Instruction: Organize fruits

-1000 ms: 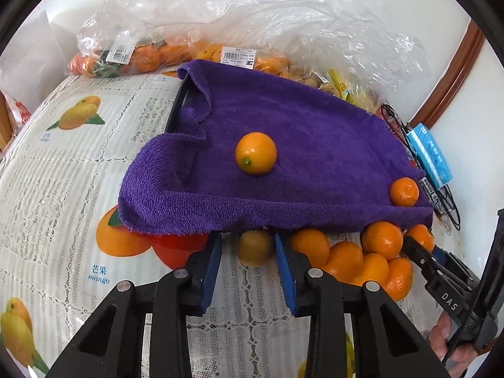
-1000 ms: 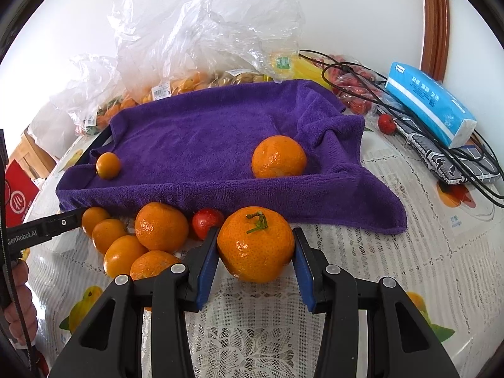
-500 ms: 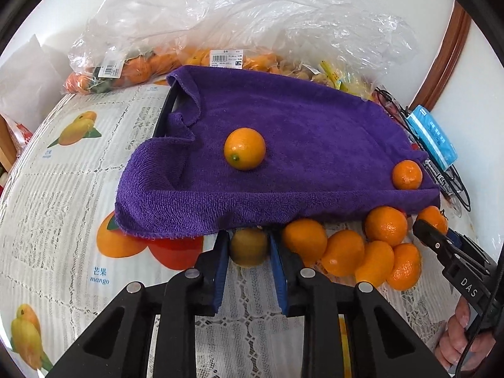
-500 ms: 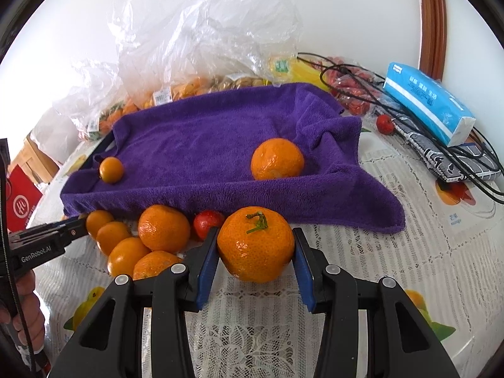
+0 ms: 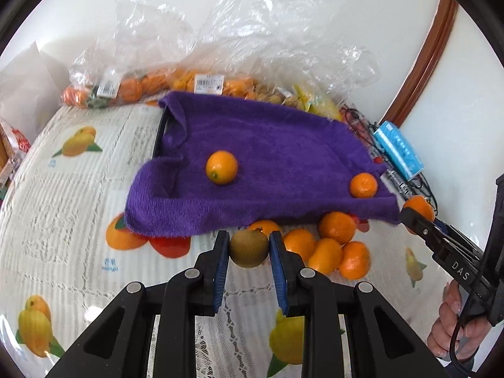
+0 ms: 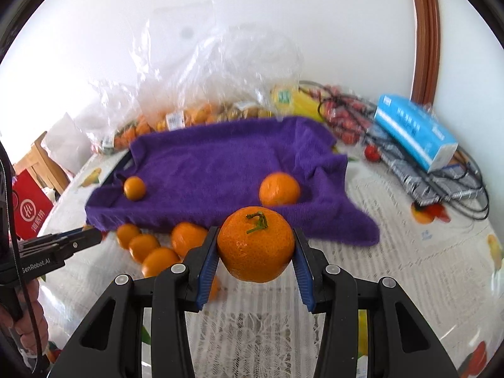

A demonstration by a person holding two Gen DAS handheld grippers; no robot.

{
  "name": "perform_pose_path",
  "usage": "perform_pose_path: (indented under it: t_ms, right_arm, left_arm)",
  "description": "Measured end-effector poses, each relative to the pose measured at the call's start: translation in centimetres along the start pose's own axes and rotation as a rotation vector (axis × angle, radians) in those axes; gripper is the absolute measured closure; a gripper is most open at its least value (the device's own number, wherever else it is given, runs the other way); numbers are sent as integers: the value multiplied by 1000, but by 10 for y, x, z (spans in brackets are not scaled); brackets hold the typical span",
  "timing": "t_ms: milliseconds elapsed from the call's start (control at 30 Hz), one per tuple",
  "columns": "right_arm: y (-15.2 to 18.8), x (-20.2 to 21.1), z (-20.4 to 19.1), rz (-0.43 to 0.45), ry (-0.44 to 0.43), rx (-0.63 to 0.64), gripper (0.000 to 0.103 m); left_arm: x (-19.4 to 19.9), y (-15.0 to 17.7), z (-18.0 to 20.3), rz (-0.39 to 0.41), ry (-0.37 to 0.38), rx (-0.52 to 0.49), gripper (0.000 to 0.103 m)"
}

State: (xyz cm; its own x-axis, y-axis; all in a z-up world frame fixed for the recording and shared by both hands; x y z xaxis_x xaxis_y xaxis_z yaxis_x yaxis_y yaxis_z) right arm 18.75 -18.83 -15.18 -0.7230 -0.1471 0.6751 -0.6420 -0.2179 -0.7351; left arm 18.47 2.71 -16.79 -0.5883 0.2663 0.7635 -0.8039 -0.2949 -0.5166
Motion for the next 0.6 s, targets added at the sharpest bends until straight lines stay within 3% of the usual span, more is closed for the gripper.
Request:
perform_pose_path:
  t_ms: [233,600]
  right_arm:
    - [-39,6,-7,73,-11,26,59]
    - [-86,-9,-13,143,-30,60,59]
  left_arm:
    - [9,-32,12,66,0,-6,78]
    - [-7,-75,14,108,-14,29,78]
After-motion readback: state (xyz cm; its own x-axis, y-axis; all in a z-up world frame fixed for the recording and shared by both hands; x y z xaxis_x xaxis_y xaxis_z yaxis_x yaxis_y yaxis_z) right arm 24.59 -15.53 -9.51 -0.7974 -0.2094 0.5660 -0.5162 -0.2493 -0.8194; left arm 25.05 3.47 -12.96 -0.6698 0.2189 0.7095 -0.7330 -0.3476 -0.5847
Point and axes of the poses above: each gripper's, at about its wrist camera, not at the fingertips, and x roughly against the way its jaws point, z to its right, y to its underside, the point moved 8 cm from there along -x, roughly the way its jaws point, and after that the axes turned 15 degrees about x, right-handed, at the moved point
